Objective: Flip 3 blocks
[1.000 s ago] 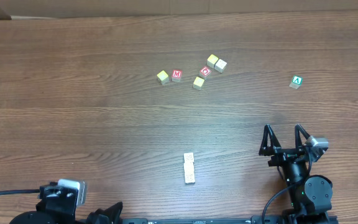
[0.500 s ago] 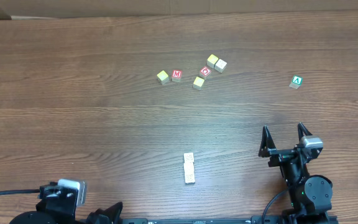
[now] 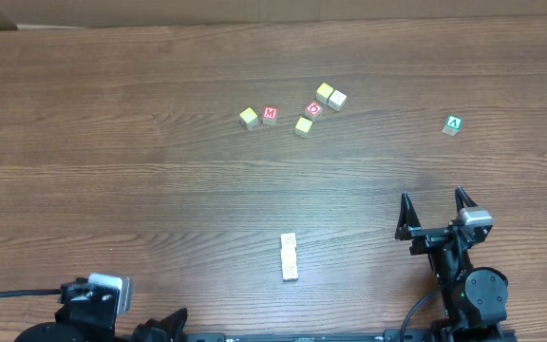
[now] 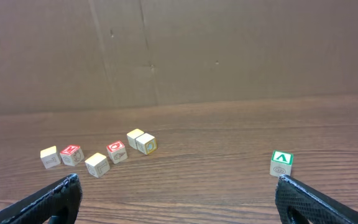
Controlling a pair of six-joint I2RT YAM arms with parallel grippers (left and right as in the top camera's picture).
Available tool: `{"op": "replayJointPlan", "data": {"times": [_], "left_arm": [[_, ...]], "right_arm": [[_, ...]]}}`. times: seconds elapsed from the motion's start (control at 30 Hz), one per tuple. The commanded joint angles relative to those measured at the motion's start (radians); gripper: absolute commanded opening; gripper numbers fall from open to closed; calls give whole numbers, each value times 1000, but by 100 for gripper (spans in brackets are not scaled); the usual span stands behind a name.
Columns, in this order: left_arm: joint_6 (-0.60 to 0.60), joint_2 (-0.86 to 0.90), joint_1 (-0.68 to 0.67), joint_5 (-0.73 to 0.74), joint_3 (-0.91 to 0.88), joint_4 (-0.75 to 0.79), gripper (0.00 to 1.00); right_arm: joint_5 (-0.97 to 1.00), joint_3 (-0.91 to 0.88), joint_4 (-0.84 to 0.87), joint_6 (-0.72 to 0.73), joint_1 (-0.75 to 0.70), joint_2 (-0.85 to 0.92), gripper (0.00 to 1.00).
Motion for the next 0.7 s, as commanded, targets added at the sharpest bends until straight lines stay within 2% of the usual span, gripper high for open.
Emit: {"op": "replayJointPlan", "data": {"times": [0.0, 0.37, 0.5, 0.57, 0.67], "left_arm": [[-9, -13, -3, -2, 2, 2, 100], [-10, -13, -3, 5, 2, 26, 100], [2, -13, 21, -22, 0, 214, 100], [26, -13, 128, -13, -42, 380, 100], [72, -25, 258, 71, -121, 509, 100]], "right_arm": [[-4, -10, 6, -5, -6, -11, 100], [-4, -10, 6, -5, -6, -11, 100], [-5, -10, 6, -5, -6, -11, 100], [-5, -10, 6, -5, -6, -11, 100], [-4, -10, 7, -5, -6, -11, 100]]}}
